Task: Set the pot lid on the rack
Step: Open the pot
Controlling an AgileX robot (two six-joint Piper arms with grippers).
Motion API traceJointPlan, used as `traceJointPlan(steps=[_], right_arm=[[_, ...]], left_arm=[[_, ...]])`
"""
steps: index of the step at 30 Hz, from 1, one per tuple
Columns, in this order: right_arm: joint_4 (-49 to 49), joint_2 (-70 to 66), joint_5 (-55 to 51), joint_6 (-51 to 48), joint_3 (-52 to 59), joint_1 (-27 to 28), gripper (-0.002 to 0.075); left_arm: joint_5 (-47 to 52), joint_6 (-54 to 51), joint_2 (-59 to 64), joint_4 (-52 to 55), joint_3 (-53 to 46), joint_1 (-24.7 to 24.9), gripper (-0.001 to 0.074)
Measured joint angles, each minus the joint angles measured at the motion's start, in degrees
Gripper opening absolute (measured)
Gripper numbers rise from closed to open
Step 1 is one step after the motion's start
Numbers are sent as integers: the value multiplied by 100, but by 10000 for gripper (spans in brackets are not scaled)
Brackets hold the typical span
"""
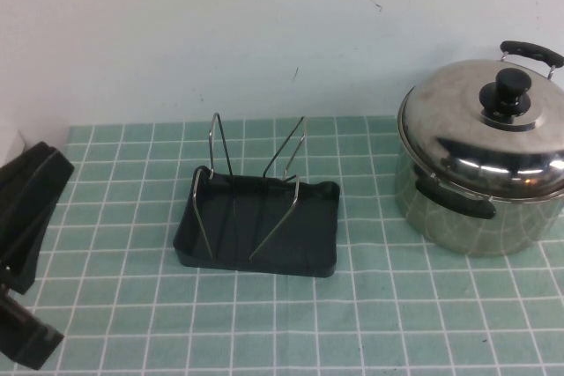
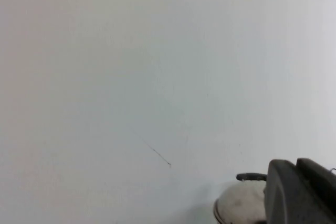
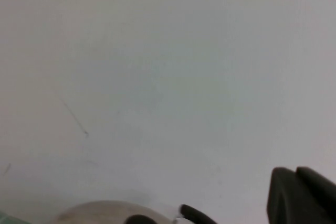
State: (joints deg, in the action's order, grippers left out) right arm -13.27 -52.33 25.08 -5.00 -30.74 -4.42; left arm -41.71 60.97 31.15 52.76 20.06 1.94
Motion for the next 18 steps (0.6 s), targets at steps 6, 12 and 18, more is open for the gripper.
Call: traceJointPlan(steps=[6,12,18], right_arm=[[-670,-1687,1789,586,-12,-88,26],[-1045,-3018,2500,686,-366,-101,401],[-1081,-3752,2273,985,-1016,-101,662]], left_arm=[[-69,356,283,-32,0,0,-3],[-72,283,288,-43,0,0,-3],[-72,443,288,309,0,0,-3]])
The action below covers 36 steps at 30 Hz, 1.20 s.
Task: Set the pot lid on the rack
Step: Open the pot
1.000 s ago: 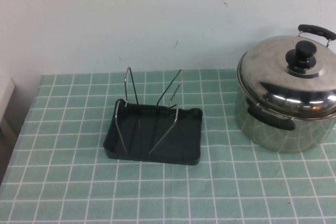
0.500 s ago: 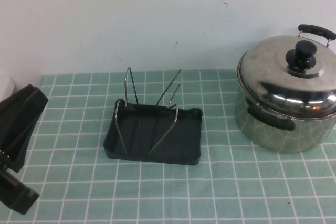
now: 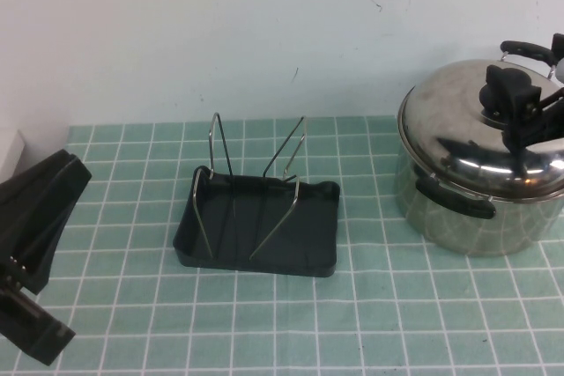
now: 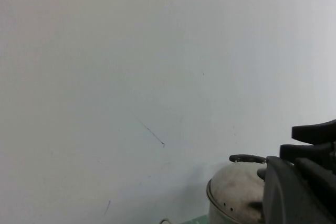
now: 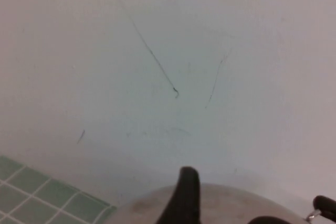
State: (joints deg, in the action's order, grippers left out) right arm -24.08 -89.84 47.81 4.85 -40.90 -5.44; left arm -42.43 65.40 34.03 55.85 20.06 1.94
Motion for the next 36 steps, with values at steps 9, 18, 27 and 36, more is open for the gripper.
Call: traceJointPlan(steps=[9,18,27,36], right_arm=[[30,-756,-695,108,-673,0,690],[616,-1039,-680,179,-721,-3,555],[644,-1039,-665,187,-733,-23,347],[290,-645,-203,166,-715,-12,347]], left_arm=[[0,307,0,192,0,0,-3],[0,456,0,364,0,0,-3],[0,955,0,978,9,0,-3],[-34,2192,0,1221,9,0,-3]])
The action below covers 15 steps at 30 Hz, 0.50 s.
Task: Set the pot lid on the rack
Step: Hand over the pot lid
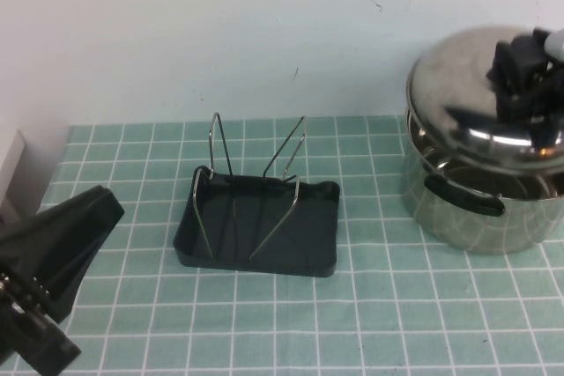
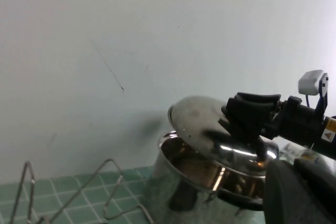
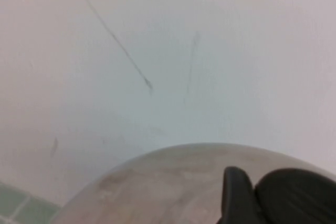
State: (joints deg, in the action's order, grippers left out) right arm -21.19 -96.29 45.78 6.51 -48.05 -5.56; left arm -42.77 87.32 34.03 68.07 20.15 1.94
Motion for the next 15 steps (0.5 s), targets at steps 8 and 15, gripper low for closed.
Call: traceJointPlan(steps=[8,15], right_arm=[[-1553,1427,747,1368,0,-12,347],[-3832,2201,1411,3489,0,-942,347]], left_arm=[[-56,2467,0,-39,0,0,1],[-445,3835,0,-155,0,0,273]])
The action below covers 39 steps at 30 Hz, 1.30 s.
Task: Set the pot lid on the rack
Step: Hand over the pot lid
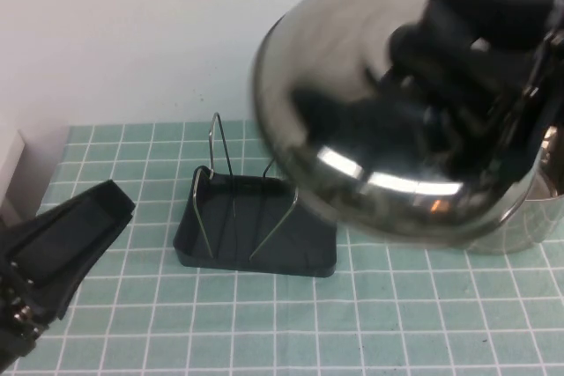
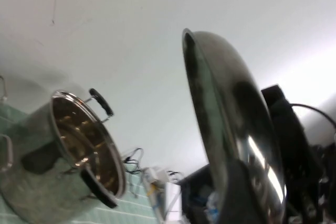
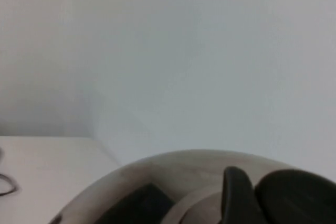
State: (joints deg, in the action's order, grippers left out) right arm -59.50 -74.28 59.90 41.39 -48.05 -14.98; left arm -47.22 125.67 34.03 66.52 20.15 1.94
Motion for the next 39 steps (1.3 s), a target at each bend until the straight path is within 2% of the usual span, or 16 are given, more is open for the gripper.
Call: traceJointPlan(steps=[4,6,12,15,18,20,23,24,32,33,37,39], right_arm=[[-138,10,-25,233,0,-850,347],[54,10,-219,233,0,-1224,347],[765,-40,-615,-128,0,-2302,347],[1122,-167,-627,-433,0,-2708,347],[1359,-350,-627,-598,0,-2948,347],[1423,-500,-552,-636,0,-3006,347],[1483,-687,-197,-746,0,-3009,349],[1522,-758,-83,-757,4,-3009,349],[1776,-1144,454,-718,14,-2987,356],[1789,-1170,498,-640,14,-2987,386],[2041,-1181,620,-529,14,-3042,610],[2330,-1181,625,-515,14,-3042,657]], left_arm=[[-146,898,0,-149,0,0,520],[-225,1184,0,-162,0,0,576],[-433,1470,0,-175,0,0,603],[-578,1505,0,-175,0,0,580],[-768,1517,0,-139,0,0,503],[-893,1558,0,-76,0,0,398],[-1017,1612,0,-10,0,0,203],[-1072,1612,0,-22,16,0,174],[-1072,1738,9,31,14,-39,174],[-1084,1738,9,70,28,-39,171],[-1304,1681,9,174,27,-39,176],[-1304,1562,9,-24,49,-39,176]])
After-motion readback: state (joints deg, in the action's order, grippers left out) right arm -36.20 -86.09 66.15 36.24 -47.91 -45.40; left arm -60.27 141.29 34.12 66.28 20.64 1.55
